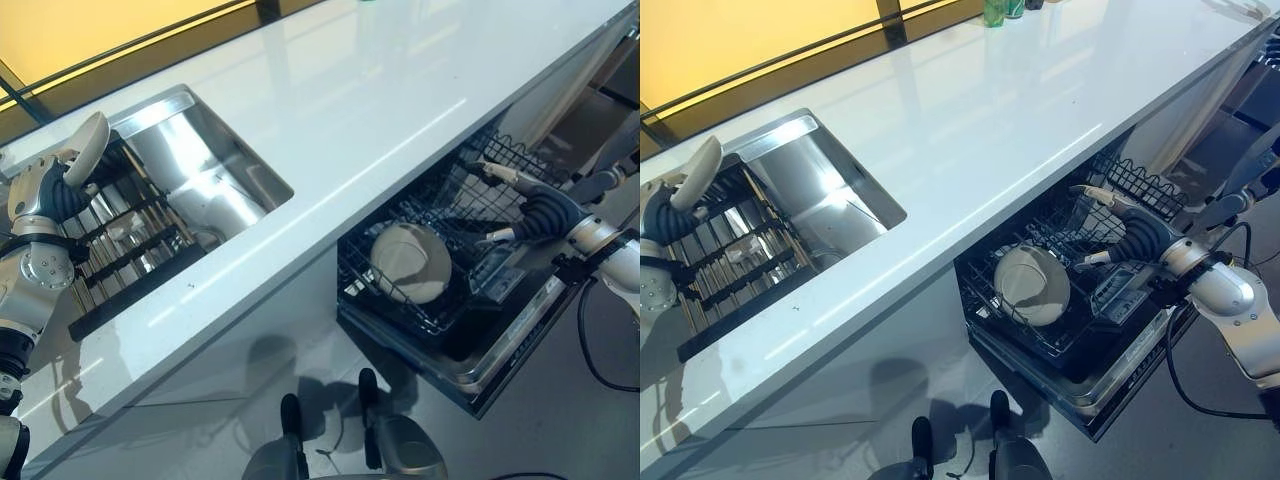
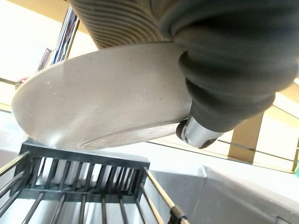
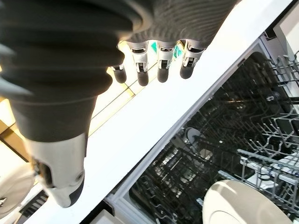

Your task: Pick up plates and place into dishwasher.

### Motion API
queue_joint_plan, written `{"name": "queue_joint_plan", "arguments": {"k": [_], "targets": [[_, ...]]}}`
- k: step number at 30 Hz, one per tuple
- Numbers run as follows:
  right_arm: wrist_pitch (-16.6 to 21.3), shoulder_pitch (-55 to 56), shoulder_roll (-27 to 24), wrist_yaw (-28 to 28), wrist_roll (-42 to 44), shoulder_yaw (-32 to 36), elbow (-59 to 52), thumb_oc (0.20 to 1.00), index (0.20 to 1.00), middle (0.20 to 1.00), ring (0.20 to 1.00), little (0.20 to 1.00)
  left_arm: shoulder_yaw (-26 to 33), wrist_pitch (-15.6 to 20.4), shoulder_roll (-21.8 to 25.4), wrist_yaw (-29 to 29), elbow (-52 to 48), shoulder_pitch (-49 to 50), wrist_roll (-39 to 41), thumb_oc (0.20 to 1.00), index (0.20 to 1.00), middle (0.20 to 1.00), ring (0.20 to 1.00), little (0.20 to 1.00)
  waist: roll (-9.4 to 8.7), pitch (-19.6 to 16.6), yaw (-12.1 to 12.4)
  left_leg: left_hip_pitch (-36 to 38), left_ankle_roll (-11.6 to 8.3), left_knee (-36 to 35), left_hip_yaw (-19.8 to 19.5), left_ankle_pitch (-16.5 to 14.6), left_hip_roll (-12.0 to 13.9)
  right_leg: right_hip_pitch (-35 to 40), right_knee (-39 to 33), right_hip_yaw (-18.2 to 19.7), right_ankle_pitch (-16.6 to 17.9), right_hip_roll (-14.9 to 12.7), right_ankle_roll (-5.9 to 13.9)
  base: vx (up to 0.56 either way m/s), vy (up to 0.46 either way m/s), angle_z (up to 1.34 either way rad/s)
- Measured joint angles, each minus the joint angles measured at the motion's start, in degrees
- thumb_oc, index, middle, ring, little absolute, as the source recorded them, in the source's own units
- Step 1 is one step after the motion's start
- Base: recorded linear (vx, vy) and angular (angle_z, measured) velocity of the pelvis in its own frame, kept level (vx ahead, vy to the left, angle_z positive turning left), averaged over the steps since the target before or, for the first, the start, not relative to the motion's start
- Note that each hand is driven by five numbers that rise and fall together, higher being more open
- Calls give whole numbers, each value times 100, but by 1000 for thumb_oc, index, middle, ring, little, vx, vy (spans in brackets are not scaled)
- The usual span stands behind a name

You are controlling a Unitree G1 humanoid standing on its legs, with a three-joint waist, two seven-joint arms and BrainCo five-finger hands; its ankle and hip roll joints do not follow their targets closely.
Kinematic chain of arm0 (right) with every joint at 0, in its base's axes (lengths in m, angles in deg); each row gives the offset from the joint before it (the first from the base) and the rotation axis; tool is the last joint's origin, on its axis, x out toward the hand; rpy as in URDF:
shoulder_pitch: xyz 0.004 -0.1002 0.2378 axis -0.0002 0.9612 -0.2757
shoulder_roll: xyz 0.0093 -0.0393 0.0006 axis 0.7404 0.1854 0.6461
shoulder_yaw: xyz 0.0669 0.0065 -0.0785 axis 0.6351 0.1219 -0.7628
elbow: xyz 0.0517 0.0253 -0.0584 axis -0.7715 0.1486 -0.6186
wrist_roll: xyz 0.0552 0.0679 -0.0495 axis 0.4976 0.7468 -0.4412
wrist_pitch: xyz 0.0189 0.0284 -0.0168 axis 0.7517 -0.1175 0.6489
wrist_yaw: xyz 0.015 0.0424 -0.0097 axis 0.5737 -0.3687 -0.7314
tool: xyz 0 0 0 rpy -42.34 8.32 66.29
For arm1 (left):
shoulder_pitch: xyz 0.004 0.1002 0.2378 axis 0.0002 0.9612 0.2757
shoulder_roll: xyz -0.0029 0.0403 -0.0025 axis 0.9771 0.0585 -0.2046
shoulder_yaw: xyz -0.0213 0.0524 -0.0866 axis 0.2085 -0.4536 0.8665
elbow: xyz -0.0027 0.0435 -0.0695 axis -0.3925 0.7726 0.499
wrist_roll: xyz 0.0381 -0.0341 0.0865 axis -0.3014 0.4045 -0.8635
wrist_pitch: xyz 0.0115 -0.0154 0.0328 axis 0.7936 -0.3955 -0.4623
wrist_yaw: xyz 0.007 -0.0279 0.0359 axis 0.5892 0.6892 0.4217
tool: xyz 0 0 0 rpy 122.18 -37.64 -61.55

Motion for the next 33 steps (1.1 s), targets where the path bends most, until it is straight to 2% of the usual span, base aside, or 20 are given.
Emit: {"name": "queue_joint_plan", "arguments": {"k": [6, 16, 20, 26, 33], "targets": [[85, -2, 0, 96, -1, -7, -2, 1000, 1000, 1000, 1000, 1000, -276, 251, 6, 37, -262, 0, -265, 200, 200, 200, 200, 200, 12, -168, 9, 68, -3, -2, 0, -8, 7, 73, 0, 10, -13, -8, -16, 6, -13, 0], [636, -306, 43, 923, -144, -90, 2, 1000, 1000, 1000, 1000, 1000, -548, 654, 13, 216, -882, -61, -678, 200, 200, 200, 200, 200, 33, -436, 28, 170, -2, -4, -14, -22, 19, 172, -1, -20, -33, -1, -43, 26, -46, 0], [785, -933, 43, 1094, -245, -494, 18, 1000, 1000, 1000, 1000, 1000, -897, 764, 14, 359, -1020, -314, -696, 200, 200, 200, 200, 200, 33, -568, 135, 255, -3, -4, -20, -21, 23, 261, -2, -30, -36, 2, -47, 12, -57, 2], [796, -1655, 42, 1219, -582, -1310, 232, 1000, 1000, 1000, 1000, 1000, -1335, 1044, 20, 637, -1487, -696, -698, 200, 200, 200, 200, 200, 9, -896, 337, 264, -4, -4, -148, -18, 17, 329, -2, -129, -58, -15, -60, 15, -57, 10], [788, -2321, 46, 1281, -778, -1906, 548, 1000, 1000, 1000, 1000, 1000, -1551, 1237, 24, 958, -2013, -909, -691, 200, 200, 200, 200, 200, -27, -1101, 505, 349, -4, -5, -235, -18, 20, 464, -2, -197, -106, -19, -74, 19, -43, 7]]}}
